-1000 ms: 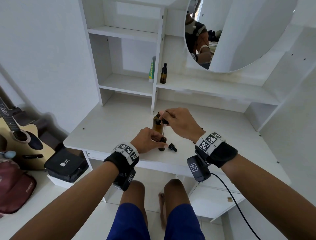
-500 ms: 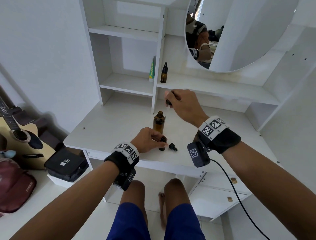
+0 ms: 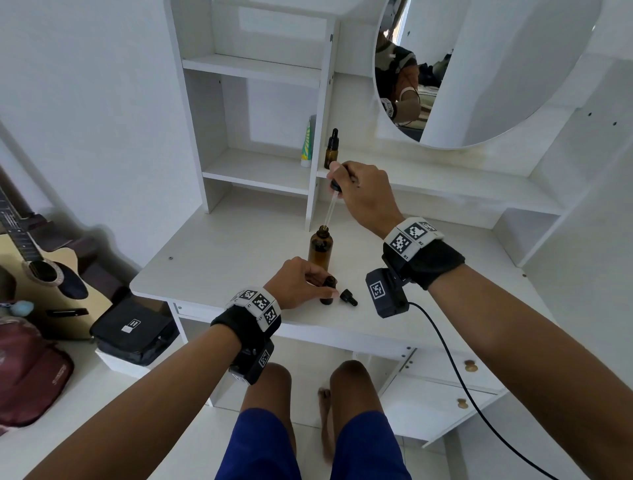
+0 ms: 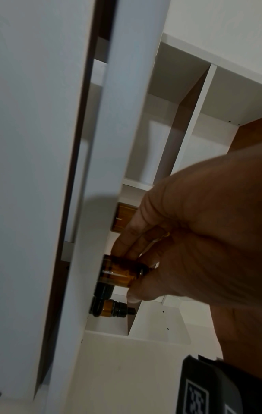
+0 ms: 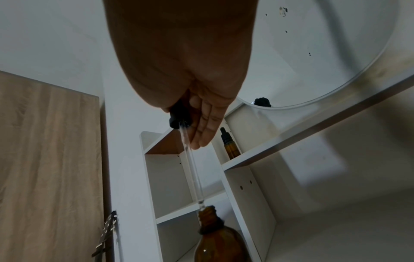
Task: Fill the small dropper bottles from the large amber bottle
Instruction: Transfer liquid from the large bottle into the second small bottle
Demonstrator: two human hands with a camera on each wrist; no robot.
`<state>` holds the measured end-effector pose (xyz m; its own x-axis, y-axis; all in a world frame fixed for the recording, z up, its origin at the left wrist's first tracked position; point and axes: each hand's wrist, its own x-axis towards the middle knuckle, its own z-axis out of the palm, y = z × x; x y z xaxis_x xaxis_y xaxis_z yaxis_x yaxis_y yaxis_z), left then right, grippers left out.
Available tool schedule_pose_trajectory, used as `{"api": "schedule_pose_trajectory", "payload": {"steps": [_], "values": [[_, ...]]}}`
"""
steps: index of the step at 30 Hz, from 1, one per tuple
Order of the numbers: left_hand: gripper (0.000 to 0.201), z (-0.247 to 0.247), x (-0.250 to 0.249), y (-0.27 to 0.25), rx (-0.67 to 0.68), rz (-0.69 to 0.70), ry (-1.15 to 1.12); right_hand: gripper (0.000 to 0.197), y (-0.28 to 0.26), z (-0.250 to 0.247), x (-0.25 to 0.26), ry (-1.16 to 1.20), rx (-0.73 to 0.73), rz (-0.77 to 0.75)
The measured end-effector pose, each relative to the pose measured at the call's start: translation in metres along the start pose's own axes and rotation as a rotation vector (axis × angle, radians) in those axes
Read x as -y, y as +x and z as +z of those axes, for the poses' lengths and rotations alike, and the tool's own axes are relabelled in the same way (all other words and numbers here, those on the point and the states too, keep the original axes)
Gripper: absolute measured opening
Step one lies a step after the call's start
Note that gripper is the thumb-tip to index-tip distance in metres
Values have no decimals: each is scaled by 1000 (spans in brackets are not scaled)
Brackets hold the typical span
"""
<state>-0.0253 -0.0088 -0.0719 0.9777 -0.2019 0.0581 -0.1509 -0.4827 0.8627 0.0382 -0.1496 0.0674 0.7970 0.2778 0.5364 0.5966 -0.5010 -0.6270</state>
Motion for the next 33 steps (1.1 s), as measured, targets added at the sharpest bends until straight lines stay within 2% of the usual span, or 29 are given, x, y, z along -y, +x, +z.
{"api": "schedule_pose_trajectory", "payload": {"steps": [7,16,18,28,33], "values": [[26,-1,-1,-1,0,16,21,43,0,4,-4,-5,0,-7],[29,-1,-1,-2,-3,19,14,42,-19,26,-28,-185,221,56],[29,-1,-1,-2,-2,17,9,35,-22,29,-29,-176,225,47],[28,-1,0,-1,-3,18,-9,46,-20,36,-38,-197,207,61],[27,-1,0,-1,-5,15,-13,39,-22,35,-34,-188,209,55]]}}
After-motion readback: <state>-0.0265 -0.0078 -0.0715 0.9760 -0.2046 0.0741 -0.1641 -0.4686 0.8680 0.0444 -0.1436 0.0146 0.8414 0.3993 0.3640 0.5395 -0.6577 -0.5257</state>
